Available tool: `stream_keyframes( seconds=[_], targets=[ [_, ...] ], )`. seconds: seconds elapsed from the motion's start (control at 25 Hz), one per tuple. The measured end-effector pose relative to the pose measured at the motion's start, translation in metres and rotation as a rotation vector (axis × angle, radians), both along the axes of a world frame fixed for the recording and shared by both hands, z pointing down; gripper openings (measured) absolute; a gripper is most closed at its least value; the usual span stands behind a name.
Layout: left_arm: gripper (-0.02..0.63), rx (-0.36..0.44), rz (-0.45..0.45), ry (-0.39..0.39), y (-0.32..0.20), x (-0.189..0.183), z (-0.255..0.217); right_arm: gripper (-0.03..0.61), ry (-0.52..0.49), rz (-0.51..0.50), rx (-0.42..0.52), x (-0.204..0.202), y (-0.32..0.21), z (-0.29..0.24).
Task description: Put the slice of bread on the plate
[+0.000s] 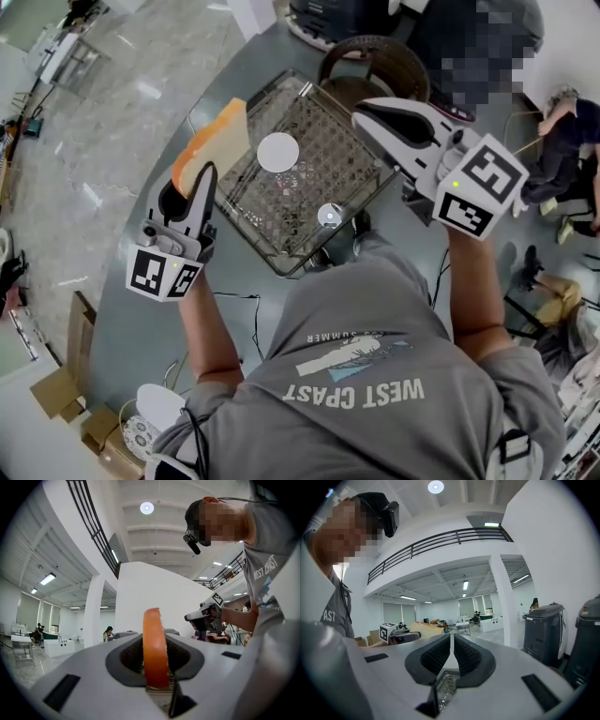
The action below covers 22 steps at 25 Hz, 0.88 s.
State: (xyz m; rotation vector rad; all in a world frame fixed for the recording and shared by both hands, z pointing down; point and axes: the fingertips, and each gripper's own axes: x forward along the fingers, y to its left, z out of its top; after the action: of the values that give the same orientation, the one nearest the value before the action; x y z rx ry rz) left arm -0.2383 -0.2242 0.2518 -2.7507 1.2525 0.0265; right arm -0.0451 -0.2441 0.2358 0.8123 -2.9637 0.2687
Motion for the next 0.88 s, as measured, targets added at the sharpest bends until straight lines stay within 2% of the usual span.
stream_keyframes(
  seconds=[0.24, 0.56, 0.68, 0.88],
  targets=[
    [0.100, -0.034, -0.033, 0.000, -0.026, -0.003, 0.014, 0.009, 0.003, -0.056, -0.011, -0.017, -0.026, 0.005],
    [0.100, -0.060, -0.080, -0.013, -0.064, 0.004, 0.030, 0.009, -0.012, -0.119, -0.037, -0.019, -0.060, 0.017],
    [0.100, -0.068, -0.102, -0.054, -0.077, 0.007, 0.048, 0.009, -0.006, -0.134, -0.061, -0.017, -0.072, 0.029],
    [0.100, -0.091, -0.142, -0.167, -0.097, 0.003, 0.083, 0.009, 0.009, -0.152, -0.094, -0.020, -0.087, 0.040]
  ],
)
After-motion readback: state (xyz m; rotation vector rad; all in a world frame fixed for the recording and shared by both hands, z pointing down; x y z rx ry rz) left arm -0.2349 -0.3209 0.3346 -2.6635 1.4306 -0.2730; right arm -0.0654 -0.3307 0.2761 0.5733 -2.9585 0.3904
